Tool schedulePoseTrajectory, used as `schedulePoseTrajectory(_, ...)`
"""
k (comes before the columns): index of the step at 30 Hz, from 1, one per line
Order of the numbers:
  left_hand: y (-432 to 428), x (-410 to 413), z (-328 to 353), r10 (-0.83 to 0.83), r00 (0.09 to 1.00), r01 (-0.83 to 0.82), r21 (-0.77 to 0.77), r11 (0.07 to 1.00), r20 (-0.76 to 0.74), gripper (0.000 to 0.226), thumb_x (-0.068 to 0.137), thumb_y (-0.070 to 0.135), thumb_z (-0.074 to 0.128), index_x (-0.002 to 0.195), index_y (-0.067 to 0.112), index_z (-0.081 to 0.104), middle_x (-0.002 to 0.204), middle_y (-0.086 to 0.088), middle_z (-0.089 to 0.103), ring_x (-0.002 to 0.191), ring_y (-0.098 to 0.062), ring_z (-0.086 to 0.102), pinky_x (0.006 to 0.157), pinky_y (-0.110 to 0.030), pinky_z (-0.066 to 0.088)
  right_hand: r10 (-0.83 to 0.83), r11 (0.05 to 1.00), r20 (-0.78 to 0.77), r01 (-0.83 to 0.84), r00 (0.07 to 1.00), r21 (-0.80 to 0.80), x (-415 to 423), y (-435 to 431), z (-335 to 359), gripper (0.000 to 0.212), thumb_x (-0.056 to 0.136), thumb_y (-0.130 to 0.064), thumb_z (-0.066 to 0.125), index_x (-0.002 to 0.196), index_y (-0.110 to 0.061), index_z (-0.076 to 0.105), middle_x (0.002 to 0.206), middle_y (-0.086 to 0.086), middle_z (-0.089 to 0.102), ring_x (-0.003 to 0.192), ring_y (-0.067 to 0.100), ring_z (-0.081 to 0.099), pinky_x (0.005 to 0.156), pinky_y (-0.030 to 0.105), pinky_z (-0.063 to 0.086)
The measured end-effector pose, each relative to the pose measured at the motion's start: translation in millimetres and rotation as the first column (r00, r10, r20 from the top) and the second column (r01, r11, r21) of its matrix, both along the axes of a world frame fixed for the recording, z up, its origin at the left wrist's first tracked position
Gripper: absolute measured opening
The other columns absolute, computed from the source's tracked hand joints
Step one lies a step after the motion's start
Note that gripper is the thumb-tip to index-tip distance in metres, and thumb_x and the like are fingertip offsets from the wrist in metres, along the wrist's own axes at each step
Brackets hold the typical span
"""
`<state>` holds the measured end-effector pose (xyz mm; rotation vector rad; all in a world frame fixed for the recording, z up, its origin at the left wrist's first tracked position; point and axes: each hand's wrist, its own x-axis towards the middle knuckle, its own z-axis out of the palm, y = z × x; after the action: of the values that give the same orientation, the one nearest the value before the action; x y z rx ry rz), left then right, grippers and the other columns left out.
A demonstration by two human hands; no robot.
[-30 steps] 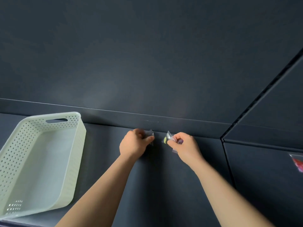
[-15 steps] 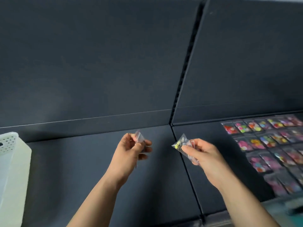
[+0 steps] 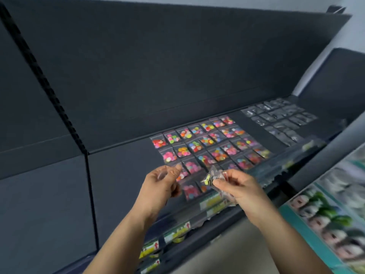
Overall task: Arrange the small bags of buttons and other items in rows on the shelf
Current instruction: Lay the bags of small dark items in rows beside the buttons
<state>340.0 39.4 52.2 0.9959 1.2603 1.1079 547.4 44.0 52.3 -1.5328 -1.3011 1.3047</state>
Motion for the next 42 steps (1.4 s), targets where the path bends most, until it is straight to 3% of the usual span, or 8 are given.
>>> schedulePoseTrajectory(3, 10.4, 64.9, 1.3, -0.115, 0.993, 0.116, -0.023, 0.993, 0.015, 0.028, 0.083, 0.032, 0.070, 0.085, 0.004, 0.068, 0.053, 0.001, 0.053, 0.052, -0.018, 0.045, 0.055, -0.026, 0.044, -0.019, 1.000, 0.040, 0.019, 0.999, 0.023, 51.8, -0.8, 1.6, 0.009, 0.080, -0.027, 0.075, 0.081, -0.020, 0.069, 0.075, -0.003, 0.065, 0.074, 0.012, 0.062, 0.074, 0.029, 0.048)
schedulePoseTrajectory(6, 22.5, 118.2, 2.4, -0.217, 0.976, 0.218, -0.042, 0.975, 0.026, 0.029, 0.073, 0.029, 0.077, 0.090, 0.006, 0.073, 0.060, -0.003, 0.059, 0.052, -0.017, 0.046, 0.051, -0.026, 0.042, -0.021, 0.999, 0.047, 0.019, 0.999, 0.037, 89.7, 2.5, 3.1, 0.007, 0.080, -0.022, 0.076, 0.077, -0.020, 0.069, 0.075, 0.000, 0.066, 0.070, 0.010, 0.061, 0.067, 0.021, 0.048)
schedulePoseTrajectory(13, 58.0, 193.6, -0.7, -0.298, 0.954, 0.298, -0.013, 0.954, 0.027, 0.020, 0.084, 0.021, 0.069, 0.086, 0.001, 0.070, 0.064, -0.009, 0.053, 0.055, -0.016, 0.047, 0.050, -0.020, 0.045, -0.144, 0.989, -0.139, 0.147, 0.980, 0.013, 159.4, 26.1, 6.1, 0.014, 0.084, -0.014, 0.071, 0.096, -0.008, 0.069, 0.048, -0.015, 0.056, 0.042, -0.003, 0.050, 0.044, 0.009, 0.037)
schedulePoseTrajectory(23, 158.6, 273.7, -3.1, -0.376, 0.926, 0.378, -0.069, 0.923, 0.035, 0.013, 0.087, 0.015, 0.067, 0.093, 0.004, 0.068, 0.058, -0.001, 0.059, 0.049, -0.010, 0.052, 0.048, -0.018, 0.045, -0.328, 0.940, -0.266, 0.341, 0.906, 0.002, 240.9, 122.8, 13.9, 0.013, 0.083, -0.010, 0.071, 0.095, -0.004, 0.067, 0.042, -0.013, 0.050, 0.037, -0.002, 0.045, 0.045, 0.011, 0.037)
schedulePoseTrajectory(30, 231.1, 319.5, 12.5, -0.484, 0.875, 0.481, -0.093, 0.872, -0.009, 0.029, 0.072, 0.025, 0.078, 0.093, 0.007, 0.070, 0.066, -0.012, 0.059, 0.052, -0.019, 0.046, 0.055, -0.032, 0.043, -0.234, 0.969, -0.202, 0.244, 0.951, 0.028, 290.7, 180.9, 21.3, 0.012, 0.085, -0.009, 0.069, 0.094, -0.002, 0.069, 0.044, -0.012, 0.052, 0.039, -0.002, 0.045, 0.044, 0.010, 0.036)
schedulePoseTrajectory(33, 246.9, 342.9, 9.7, -0.451, 0.891, 0.447, -0.075, 0.891, -0.056, 0.018, 0.081, 0.020, 0.071, 0.091, 0.005, 0.069, 0.056, 0.003, 0.060, 0.049, -0.010, 0.050, 0.048, -0.022, 0.045, -0.211, 0.976, -0.178, 0.219, 0.961, 0.024, 313.0, 200.1, 18.4, 0.014, 0.086, -0.015, 0.068, 0.097, -0.006, 0.069, 0.045, -0.014, 0.054, 0.040, -0.003, 0.048, 0.045, 0.009, 0.037)
schedulePoseTrajectory(38, 270.1, 385.7, 1.5, -0.319, 0.947, 0.318, -0.039, 0.947, -0.031, 0.018, 0.082, 0.018, 0.071, 0.091, 0.002, 0.069, 0.065, -0.007, 0.059, 0.052, -0.013, 0.050, 0.050, -0.022, 0.045, -0.124, 0.992, -0.210, 0.118, 0.970, -0.040, 357.7, 234.7, 5.3, 0.020, 0.085, -0.023, 0.070, 0.092, -0.004, 0.070, 0.046, -0.009, 0.042, 0.039, 0.005, 0.034, 0.046, 0.018, 0.029)
schedulePoseTrajectory(42, 282.2, 426.4, -3.3, -0.249, 0.967, 0.246, -0.076, 0.966, -0.046, 0.018, 0.081, 0.018, 0.073, 0.090, 0.003, 0.069, 0.057, 0.000, 0.061, 0.049, -0.014, 0.049, 0.049, -0.024, 0.044, -0.111, 0.994, -0.200, 0.110, 0.973, -0.014, 400.4, 267.6, 0.1, 0.017, 0.087, -0.016, 0.067, 0.095, -0.002, 0.068, 0.042, -0.014, 0.051, 0.038, -0.002, 0.045, 0.045, 0.011, 0.035)
